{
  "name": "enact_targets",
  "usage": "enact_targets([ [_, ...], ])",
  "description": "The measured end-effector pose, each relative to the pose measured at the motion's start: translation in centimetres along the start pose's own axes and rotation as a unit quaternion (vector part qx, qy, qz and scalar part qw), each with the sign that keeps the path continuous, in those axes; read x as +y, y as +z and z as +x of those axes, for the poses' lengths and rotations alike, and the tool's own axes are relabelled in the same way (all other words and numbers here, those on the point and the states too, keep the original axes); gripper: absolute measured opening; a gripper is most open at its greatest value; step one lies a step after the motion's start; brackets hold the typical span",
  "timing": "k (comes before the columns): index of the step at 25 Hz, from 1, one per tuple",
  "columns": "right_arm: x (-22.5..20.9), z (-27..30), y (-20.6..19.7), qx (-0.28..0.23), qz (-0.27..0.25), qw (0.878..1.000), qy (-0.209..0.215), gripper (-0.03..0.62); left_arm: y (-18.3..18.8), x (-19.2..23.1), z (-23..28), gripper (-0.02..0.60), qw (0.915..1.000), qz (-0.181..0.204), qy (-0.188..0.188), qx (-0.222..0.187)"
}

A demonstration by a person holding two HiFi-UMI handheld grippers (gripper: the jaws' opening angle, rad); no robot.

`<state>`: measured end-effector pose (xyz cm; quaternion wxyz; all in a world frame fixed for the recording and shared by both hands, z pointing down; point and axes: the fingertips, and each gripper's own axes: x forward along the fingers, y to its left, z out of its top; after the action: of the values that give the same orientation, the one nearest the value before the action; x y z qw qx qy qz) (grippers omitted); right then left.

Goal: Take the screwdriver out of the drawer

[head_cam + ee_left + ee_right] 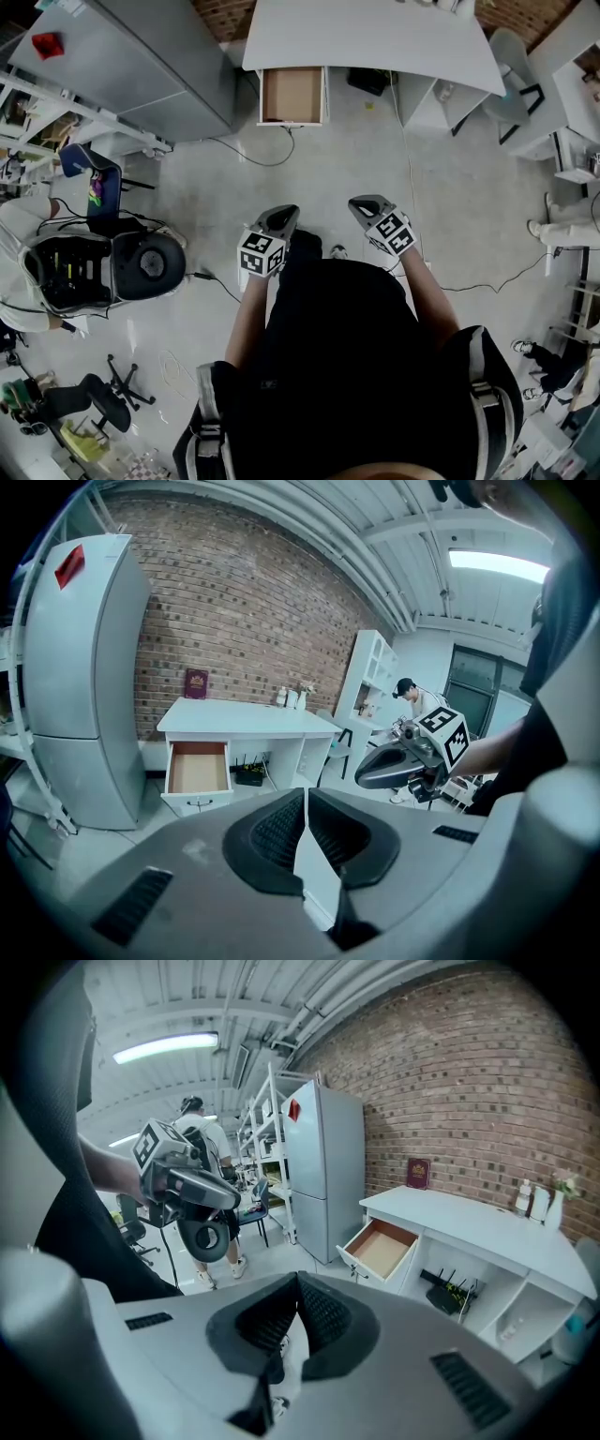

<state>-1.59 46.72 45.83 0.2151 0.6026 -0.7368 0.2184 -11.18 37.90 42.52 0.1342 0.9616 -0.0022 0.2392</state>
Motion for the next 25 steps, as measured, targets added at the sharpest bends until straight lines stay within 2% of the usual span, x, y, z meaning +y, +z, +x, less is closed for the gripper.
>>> enact_targets([
  [11,-1.1,-0.1,-0.8,0.006,0.006,1.0,-0.005,0.057,0.6,-0.4,1.4,0.022,0.9999,0.002,-0.014,0.001],
  [25,-2.5,2.6,1.6,0.016,0.001,1.0,-0.002,0.057,2.0,3.7,2.0,0.022,0.9998,-0.016,-0.013,-0.001],
])
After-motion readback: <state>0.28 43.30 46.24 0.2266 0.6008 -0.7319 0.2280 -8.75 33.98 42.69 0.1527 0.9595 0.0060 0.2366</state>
